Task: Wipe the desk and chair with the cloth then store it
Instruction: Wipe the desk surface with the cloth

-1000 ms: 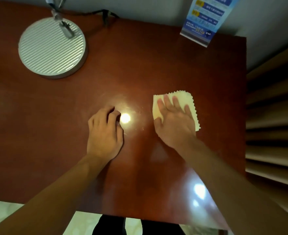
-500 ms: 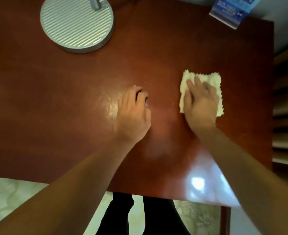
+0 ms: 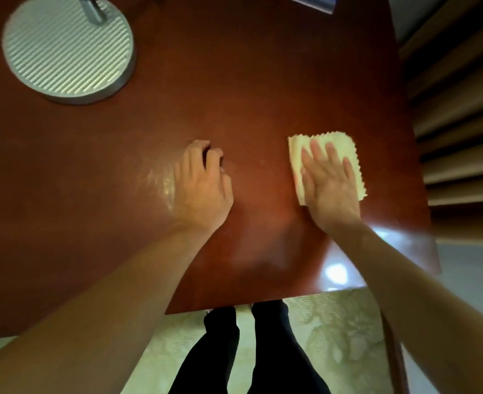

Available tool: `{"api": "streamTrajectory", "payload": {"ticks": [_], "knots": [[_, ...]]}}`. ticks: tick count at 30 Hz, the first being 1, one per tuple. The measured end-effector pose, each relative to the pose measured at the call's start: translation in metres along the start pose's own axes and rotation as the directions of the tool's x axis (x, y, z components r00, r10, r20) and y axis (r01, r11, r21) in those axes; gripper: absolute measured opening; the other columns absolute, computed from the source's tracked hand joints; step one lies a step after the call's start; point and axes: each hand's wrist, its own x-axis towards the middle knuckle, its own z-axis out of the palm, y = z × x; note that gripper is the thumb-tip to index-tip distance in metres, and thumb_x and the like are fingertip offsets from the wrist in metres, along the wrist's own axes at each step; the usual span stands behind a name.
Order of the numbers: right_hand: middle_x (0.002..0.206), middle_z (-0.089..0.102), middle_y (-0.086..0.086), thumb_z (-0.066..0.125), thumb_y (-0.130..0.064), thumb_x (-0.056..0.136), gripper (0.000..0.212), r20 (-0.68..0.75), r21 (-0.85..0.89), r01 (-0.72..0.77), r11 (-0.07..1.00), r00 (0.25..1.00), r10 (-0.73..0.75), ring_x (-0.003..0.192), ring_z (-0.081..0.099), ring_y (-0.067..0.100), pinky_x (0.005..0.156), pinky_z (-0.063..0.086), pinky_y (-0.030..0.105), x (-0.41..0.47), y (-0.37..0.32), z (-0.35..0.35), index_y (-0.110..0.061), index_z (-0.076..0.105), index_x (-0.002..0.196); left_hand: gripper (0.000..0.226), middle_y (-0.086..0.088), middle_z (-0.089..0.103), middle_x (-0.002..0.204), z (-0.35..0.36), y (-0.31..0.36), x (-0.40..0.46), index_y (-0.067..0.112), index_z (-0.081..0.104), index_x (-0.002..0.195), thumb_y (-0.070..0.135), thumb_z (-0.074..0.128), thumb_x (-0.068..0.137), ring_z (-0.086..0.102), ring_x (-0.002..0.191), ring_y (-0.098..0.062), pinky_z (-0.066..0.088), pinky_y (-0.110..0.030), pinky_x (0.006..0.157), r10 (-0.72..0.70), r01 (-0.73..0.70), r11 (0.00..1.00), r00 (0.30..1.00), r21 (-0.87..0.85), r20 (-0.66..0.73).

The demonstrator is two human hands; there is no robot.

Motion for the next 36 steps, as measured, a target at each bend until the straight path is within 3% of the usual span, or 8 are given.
{"api": "streamTrajectory", "payload": {"ticks": [5,8,12,17,20,26,30,36], "knots": [[0.162,0.027,0.002,0.027,-0.031,0.103,0.05,-0.061,0.075,-0.19,0.979,0.979,0.195,0.152,0.014,0.028,0.121,0.009,0.052,-0.01,-0.034,0.01,-0.022,0.036,0.152,0.032,-0.013,0.057,0.127,0.006,0.021,-0.002,0.01,0.062,0.114,0.011,0.051,0.084,0.051,0.123,-0.029,0.033,-0.042,0.105,0.088,-0.087,0.995,0.996,-0.041,0.022],[0.162,0.027,0.003,0.03,-0.033,0.104,0.05,-0.023,0.022,-0.055,0.998,0.998,0.055,0.151,0.015,0.029,0.121,0.014,0.053,-0.071,-0.068,0.019,-0.023,0.035,0.153,0.029,-0.008,0.058,0.125,0.01,0.04,0.0,0.013,0.063,0.11,0.012,0.048,0.085,0.051,0.123,-0.025,0.031,-0.037,0.105,0.1,-0.098,0.989,0.995,-0.107,0.016],[0.157,0.037,0.002,0.035,-0.034,0.103,0.047,0.008,0.028,0.057,0.998,0.998,-0.057,0.148,0.026,0.027,0.119,0.02,0.051,-0.11,-0.022,0.007,-0.023,0.048,0.146,0.028,-0.009,0.057,0.127,0.024,0.061,0.004,0.014,0.062,0.114,0.013,0.055,0.087,0.049,0.124,-0.024,0.032,-0.037,0.105,0.2,-0.192,0.977,0.975,-0.09,0.099],[0.16,0.03,0.005,0.019,-0.042,0.102,0.056,0.007,0.012,-0.249,0.968,0.968,0.249,0.15,0.02,0.032,0.117,0.019,0.057,-0.035,0.06,-0.017,-0.022,0.04,0.15,0.026,-0.009,0.058,0.128,0.035,0.063,0.0,0.012,0.062,0.116,0.015,0.058,0.091,0.051,0.123,-0.024,0.034,-0.037,0.104,0.194,-0.191,0.981,0.978,-0.039,0.081],[0.165,0.017,0.003,0.014,-0.038,0.102,0.056,-0.004,0.022,-0.361,0.932,0.933,0.361,0.152,0.008,0.03,0.119,0.01,0.057,0.014,0.051,-0.016,-0.024,0.025,0.156,0.026,-0.01,0.059,0.127,0.036,0.065,0.002,0.009,0.061,0.117,0.017,0.054,0.094,0.052,0.122,-0.025,0.036,-0.037,0.104,0.168,-0.164,0.984,0.984,-0.074,0.054],[0.161,0.029,0.006,0.028,-0.037,0.098,0.058,0.026,0.0,-0.037,0.999,0.999,0.037,0.15,0.015,0.035,0.117,0.017,0.062,-0.043,-0.064,0.015,-0.02,0.031,0.154,0.028,-0.015,0.055,0.13,0.028,0.066,0.002,0.004,0.06,0.119,0.017,0.05,0.096,0.05,0.12,-0.027,0.034,-0.031,0.103,0.046,-0.043,0.975,0.999,-0.218,0.005],[0.161,0.03,-0.002,0.03,-0.038,0.104,0.05,0.046,0.005,0.093,0.996,0.995,-0.093,0.151,0.017,0.027,0.121,0.014,0.053,-0.068,-0.022,0.007,-0.029,0.036,0.152,0.03,-0.012,0.056,0.129,0.029,0.067,0.003,0.007,0.061,0.117,0.019,0.055,0.09,0.048,0.12,-0.027,0.037,-0.04,0.101,0.131,-0.122,0.984,0.989,-0.131,0.066],[0.156,0.039,0.0,0.03,-0.041,0.103,0.047,-0.065,0.043,-0.172,0.984,0.982,0.175,0.148,0.027,0.029,0.118,0.018,0.051,-0.021,0.083,-0.014,-0.032,0.045,0.146,0.029,-0.012,0.056,0.129,0.034,0.065,0.003,0.007,0.062,0.116,0.017,0.054,0.09,0.047,0.121,-0.028,0.041,-0.044,0.1,0.147,-0.142,0.988,0.986,-0.063,0.075]]}}
